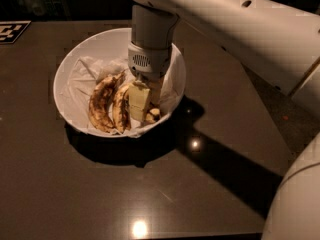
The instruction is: Pick banana from white bowl
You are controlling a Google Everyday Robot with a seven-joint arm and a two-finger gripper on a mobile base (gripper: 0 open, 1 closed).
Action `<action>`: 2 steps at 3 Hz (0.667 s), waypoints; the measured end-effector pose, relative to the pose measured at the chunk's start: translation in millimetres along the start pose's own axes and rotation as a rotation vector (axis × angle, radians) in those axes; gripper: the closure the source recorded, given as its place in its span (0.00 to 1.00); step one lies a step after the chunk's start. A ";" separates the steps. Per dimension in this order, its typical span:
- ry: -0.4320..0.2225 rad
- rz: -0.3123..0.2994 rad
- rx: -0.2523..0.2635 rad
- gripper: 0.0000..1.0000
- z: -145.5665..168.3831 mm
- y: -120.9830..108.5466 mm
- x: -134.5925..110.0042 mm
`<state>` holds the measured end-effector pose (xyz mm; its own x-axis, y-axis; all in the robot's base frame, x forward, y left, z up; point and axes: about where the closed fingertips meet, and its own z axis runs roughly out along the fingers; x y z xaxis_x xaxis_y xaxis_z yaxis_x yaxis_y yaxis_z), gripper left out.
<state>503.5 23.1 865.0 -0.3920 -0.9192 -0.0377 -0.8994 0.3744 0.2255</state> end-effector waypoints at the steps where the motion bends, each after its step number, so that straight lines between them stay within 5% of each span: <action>1: -0.087 -0.059 0.016 1.00 -12.8 3.0 -0.1; 2: -0.196 -0.141 0.038 1.00 -37.7 15.5 12.8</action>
Offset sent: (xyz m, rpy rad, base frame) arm -0.0365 -0.0358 0.0756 0.2917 -0.1785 0.1666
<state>491.8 12.5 904.8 -0.2890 -0.9228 -0.2548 -0.9530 0.2521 0.1678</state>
